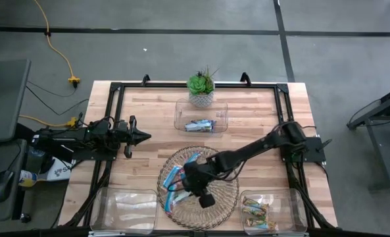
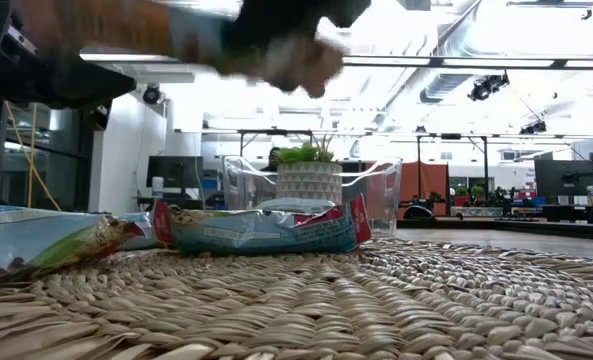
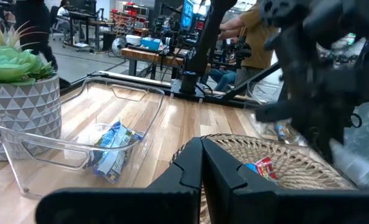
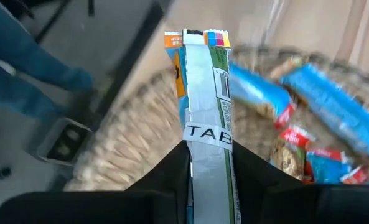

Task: Pick and place Granola Bars by type
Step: Put the yellow granola bar into the bottom right transparent bin

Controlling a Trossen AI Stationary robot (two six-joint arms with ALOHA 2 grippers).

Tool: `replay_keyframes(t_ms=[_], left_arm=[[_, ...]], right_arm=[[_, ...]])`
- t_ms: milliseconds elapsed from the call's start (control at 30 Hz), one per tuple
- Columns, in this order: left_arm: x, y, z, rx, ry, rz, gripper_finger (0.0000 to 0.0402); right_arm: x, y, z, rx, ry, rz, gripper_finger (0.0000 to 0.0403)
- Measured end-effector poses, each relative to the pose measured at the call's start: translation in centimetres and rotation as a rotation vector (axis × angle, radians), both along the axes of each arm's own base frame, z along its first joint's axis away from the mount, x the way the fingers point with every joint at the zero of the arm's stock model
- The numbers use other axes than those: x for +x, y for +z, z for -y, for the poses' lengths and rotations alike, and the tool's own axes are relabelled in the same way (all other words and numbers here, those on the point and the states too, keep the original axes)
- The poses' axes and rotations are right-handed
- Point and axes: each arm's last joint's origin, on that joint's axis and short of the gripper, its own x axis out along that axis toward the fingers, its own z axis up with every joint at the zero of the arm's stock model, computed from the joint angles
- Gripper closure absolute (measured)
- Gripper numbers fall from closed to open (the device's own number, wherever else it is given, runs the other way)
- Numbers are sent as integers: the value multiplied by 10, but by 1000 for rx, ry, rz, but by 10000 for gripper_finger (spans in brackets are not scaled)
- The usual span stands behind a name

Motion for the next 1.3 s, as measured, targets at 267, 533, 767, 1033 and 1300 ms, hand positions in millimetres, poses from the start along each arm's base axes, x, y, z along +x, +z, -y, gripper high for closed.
replay_keyframes(t_ms=[267, 533, 767, 1033, 1300], left_arm=[[0, 0, 0, 0, 0, 0, 401], [0, 0, 0, 0, 0, 0, 401], [0, 0, 0, 0, 0, 0, 401], [0, 0, 0, 0, 0, 1, 401], [0, 0, 0, 0, 0, 0, 401]], right_arm=[[-13, 54, 4, 106, -58, 114, 325], [-14, 98, 5, 219, -76, 352, 325], [-16, 129, 5, 361, -55, 534, 325], [-37, 172, 15, 424, -53, 678, 325], [-83, 207, 29, 401, -109, 593, 325]])
